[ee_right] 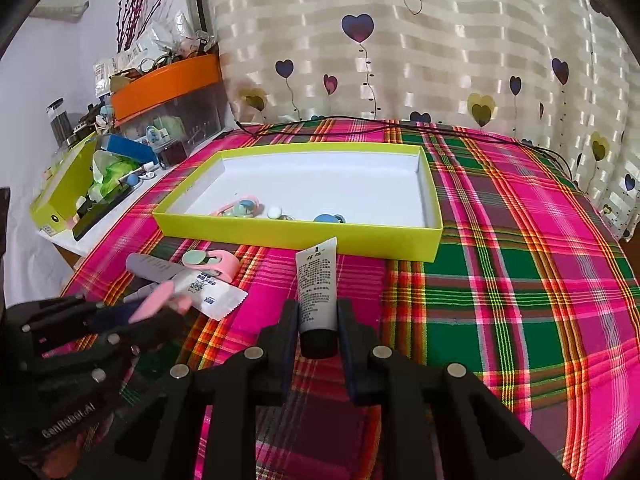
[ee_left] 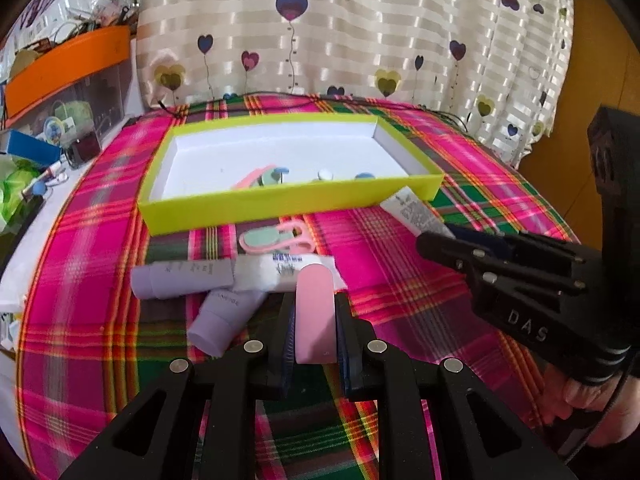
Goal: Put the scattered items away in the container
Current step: 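Drop the nail file into the tray with the left tool while the right tool releases the tube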
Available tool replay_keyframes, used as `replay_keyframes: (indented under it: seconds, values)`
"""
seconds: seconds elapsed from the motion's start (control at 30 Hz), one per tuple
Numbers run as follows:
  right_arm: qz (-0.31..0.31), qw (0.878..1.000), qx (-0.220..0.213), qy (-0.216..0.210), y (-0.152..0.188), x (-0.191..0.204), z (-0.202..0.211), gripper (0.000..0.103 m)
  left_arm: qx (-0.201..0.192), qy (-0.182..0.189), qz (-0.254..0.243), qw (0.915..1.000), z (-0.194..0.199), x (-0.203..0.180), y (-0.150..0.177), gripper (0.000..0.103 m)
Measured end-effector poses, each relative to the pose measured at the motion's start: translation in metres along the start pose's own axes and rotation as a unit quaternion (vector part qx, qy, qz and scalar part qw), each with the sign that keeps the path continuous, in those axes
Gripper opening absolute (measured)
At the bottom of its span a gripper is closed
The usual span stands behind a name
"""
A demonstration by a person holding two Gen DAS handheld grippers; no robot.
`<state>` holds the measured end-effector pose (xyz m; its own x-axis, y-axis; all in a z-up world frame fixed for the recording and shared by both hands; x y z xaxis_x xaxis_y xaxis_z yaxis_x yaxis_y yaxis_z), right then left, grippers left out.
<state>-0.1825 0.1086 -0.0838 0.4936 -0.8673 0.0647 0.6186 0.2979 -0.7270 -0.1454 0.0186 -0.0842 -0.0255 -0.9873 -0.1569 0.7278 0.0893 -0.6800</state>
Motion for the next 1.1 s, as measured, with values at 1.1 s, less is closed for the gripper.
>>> replay_keyframes:
  seconds: [1.1]
  values:
    - [0.008, 0.999, -0.049, 0.011, -0.072, -0.020, -0.003, 0.020, -0.059, -0.002, 0.000, 0.9983, -0.011, 0.010, -0.087, 0.018]
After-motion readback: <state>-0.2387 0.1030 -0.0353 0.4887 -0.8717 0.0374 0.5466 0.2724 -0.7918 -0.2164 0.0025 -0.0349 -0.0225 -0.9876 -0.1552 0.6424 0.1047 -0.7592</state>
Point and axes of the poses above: each gripper's, at about its wrist camera, not at the fingertips, and z roughly against the way its jaws point, x to its left, y to its underside, the point moved 10 cm from there along -z, roughly the way its jaws point, and after that the axes turned 4 degrees about z, right-handed, at the moved point
